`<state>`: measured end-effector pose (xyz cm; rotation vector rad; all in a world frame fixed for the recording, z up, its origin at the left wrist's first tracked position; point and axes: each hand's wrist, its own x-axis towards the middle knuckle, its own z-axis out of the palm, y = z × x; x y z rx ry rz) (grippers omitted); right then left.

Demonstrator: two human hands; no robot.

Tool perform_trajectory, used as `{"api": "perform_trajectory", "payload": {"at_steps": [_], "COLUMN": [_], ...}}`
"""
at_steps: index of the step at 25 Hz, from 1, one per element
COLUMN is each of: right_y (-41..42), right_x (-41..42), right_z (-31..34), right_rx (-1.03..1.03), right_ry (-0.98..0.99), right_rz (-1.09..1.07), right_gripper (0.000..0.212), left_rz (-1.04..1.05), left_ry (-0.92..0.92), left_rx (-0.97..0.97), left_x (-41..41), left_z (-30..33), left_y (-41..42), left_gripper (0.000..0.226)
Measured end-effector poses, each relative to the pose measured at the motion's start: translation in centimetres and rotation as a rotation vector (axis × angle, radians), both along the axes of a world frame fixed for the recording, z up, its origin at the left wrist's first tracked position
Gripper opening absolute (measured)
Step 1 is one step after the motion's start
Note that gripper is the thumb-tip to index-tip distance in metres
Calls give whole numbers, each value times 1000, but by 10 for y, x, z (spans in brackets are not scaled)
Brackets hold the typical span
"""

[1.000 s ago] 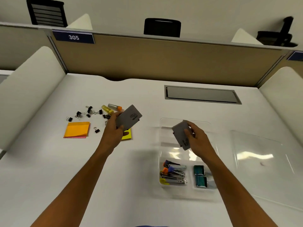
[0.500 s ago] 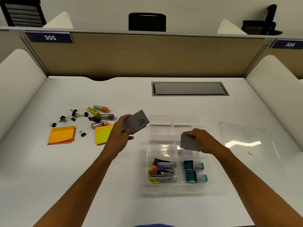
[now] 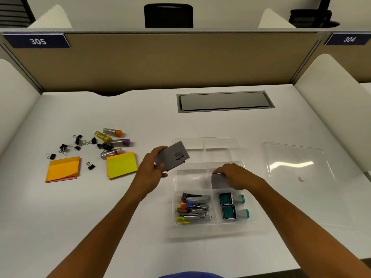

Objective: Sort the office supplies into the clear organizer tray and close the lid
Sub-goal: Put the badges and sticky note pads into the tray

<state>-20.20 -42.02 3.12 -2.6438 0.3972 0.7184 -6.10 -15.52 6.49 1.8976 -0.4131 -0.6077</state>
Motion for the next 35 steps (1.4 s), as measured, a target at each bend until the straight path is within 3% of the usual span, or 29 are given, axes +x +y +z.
{"api": "perform_trajectory", "payload": {"at_steps": [6, 10, 14, 19, 24, 30, 35], "right_y": [0, 3, 16, 16, 6, -21, -11], "right_x": [-3, -7, -9, -21, -30, -40, -32], "right_z": [4, 24, 47, 53, 50, 44, 24], "right_rx": [13, 253, 500, 555, 497, 106, 29], "right_ry": [-91, -357, -523, -512, -486, -384, -230], "right_rz": [-81, -364, -549, -596, -600, -608, -532], "right_gripper": [47, 22, 32, 44, 34, 30, 33], "left_rz": [-63, -122, -216, -298, -268, -114, -80], "left_ry": [34, 52, 20, 14, 43, 42, 50], "left_rx": [1, 6, 32, 51, 62, 41, 56], "left_x": [-9, -18, -33, -48, -51, -35, -31], "left_z": [-1, 0, 6, 6, 4, -2, -4], "left_y": [-19, -35, -57, -75, -78, -54, -44], "left_gripper": [53, 52, 52, 51, 53, 47, 40]}}
